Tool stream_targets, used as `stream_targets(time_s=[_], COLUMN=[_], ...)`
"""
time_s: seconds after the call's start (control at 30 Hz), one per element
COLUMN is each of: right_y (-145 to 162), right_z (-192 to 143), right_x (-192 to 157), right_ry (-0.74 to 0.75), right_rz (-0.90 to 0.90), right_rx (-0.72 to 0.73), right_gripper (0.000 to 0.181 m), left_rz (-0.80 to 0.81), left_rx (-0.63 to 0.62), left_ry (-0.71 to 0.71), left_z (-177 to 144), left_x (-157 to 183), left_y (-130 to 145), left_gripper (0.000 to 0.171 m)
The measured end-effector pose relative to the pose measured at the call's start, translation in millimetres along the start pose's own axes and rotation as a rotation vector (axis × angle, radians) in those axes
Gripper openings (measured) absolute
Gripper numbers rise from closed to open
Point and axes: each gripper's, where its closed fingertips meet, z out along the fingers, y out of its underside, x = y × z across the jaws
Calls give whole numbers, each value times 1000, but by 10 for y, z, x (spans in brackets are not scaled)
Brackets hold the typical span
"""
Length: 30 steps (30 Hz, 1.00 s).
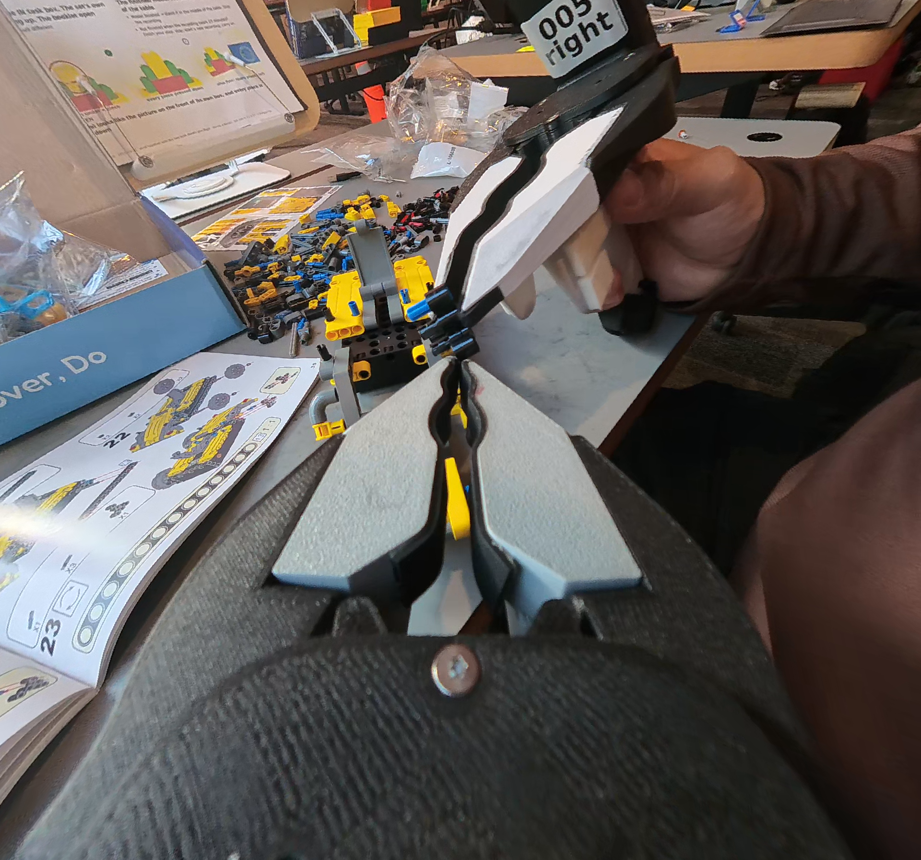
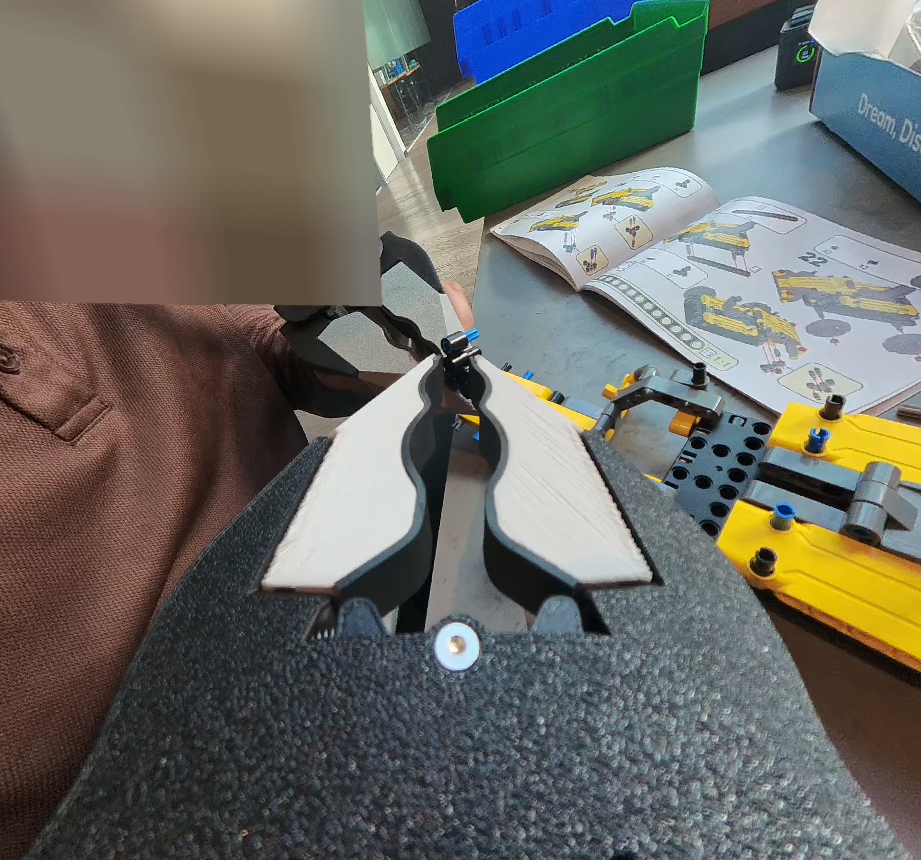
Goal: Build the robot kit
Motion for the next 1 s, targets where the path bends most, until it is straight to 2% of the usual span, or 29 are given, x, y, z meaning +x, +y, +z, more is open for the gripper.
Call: stream_targets(time_s=[0.47,0.73,0.77,0.83,0.93,1.0], right_y=[-17,35,31,98,217,273], right_z=[12,-152,-173,-199,-380,-521], right_x=[38,-23,-25,117,415,463], right_ry=[6,61,65,147,347,426], right_rz=[23,-20,-15,-19,-59,-84], right_rx=[4,-16,-2,-18,-122,-165], right_gripper=[6,8,2,0,0,0], left_rz=[-42,242,239,179,205,191], left_rx=[54,70,79,63,-41,-53], left_ry=[1,-58,-46,-30,-129,-150], left_z=[-27,-81,-64,40,170,130], left_x=[-63,-44,-10,46,-70,-113], left_y=[-54,-169,-186,-174,-73,-88], left_gripper=[0,0,0,0,0,0])
